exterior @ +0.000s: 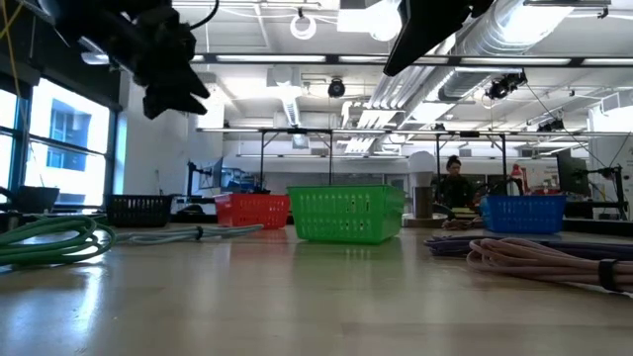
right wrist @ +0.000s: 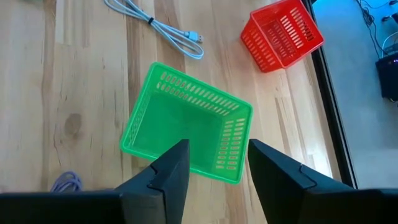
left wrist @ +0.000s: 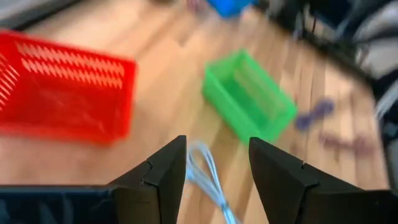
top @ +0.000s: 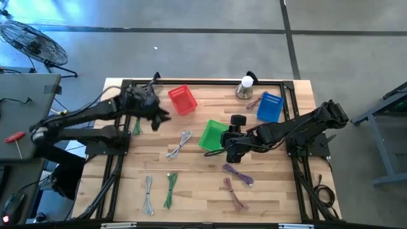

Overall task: Pick & Place USB Port
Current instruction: Put the top white charger cable into the blue basket

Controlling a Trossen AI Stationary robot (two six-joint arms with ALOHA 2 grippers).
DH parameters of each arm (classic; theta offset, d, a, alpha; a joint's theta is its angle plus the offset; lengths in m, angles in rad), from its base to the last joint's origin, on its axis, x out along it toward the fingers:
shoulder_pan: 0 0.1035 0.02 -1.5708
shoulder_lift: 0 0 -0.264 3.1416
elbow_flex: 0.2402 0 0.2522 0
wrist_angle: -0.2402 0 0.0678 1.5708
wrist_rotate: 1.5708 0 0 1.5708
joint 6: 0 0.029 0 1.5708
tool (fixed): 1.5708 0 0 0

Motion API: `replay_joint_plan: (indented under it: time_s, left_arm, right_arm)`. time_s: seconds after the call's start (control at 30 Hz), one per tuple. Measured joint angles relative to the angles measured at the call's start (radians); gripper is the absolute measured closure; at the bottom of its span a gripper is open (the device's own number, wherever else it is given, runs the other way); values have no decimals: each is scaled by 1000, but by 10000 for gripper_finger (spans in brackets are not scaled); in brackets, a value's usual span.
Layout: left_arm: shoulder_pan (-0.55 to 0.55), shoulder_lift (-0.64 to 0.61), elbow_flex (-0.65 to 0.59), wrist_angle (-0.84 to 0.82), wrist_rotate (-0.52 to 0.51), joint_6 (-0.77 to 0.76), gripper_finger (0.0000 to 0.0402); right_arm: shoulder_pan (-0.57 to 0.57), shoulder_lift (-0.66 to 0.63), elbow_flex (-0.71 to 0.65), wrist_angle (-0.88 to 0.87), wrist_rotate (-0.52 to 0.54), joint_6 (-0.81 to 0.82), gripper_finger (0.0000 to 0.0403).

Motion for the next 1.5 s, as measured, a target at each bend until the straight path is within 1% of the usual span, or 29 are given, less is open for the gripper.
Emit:
replay_joint_plan:
  time_s: [0.13,0.23,0.33,0.43,0.6,0.73,0.83,1.0,1.17,1.37,1.5]
  left_arm:
    - [-239,50,-1,-13,-165,-38,232]
    - [-385,100,-1,22,-278,-44,232]
    - [-490,164,-1,27,-382,-100,231]
    - [-549,231,-2,28,-437,-178,231]
    - [-585,355,-2,29,-498,-234,231]
    - [-583,438,-2,35,-502,-269,231]
    - [-583,483,-2,74,-495,-276,231]
    - [-583,540,-2,84,-491,-332,231]
    - [-583,581,-1,102,-466,-378,231]
    - [-583,606,-1,144,-437,-384,231]
    - [-583,628,-1,167,-415,-386,231]
  right_arm:
    - [0,0,0,-1,-3,15,246]
    - [0,0,0,-2,-3,26,245]
    - [2,0,0,-2,-3,27,247]
    - [2,0,0,-2,-4,30,249]
    - [2,0,0,-2,-4,43,245]
    - [2,0,0,-2,-7,56,246]
    - [2,0,0,-2,-32,72,249]
    - [2,0,0,-2,-52,87,246]
    - [2,0,0,-2,-58,108,246]
    - [2,0,0,-2,-90,132,253]
    - [11,0,0,-2,-91,135,253]
